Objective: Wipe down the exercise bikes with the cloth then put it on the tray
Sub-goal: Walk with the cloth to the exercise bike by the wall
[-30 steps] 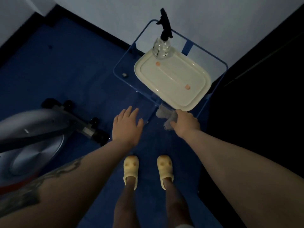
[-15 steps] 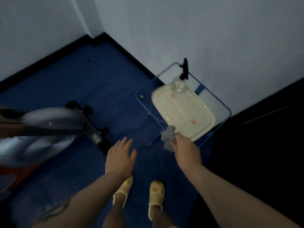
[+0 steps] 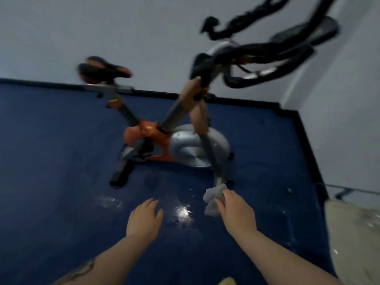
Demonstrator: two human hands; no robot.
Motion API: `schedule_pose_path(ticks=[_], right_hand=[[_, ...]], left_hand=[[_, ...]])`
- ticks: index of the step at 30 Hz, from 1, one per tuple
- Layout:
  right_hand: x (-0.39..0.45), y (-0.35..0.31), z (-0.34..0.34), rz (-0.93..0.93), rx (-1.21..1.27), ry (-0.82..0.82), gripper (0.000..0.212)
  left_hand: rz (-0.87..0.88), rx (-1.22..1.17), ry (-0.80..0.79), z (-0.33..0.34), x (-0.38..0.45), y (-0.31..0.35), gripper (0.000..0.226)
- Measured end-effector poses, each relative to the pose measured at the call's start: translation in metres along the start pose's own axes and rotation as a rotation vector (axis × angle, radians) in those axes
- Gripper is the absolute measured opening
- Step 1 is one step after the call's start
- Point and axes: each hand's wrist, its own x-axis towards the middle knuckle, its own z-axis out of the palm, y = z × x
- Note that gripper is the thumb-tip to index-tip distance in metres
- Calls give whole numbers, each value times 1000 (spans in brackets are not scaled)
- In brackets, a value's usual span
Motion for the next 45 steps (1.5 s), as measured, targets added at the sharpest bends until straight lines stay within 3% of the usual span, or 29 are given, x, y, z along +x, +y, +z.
schedule_pose_path(ticks=[7,9,11,18,25,36,45], right_hand=[[16,-190,56,-322,-83,-72,22],[11,-215,61,-320,-74,-93,22],[5,-317,113,-455,-97,-134,22],[6,-431,145,-544,5,-213,18],[93,-519,178,-585,-44,-190,18],[288,-654,233,-569,-99,-253,20],[408,-781,284,-500,-139,-253,21]], left_hand=[[-275,-159,135,-52,-55,-188,47],[-279,-169,151,-64,-56,-203,48],[-359,-201,191,-92,-73,-298,48],[-355,-224,225,-137,-51,-371,47],[-358,-254,224,-183,38,-430,47],[-399,-256,270,-314,218,-530,43],[-351,-163,176,-413,354,-644,49]])
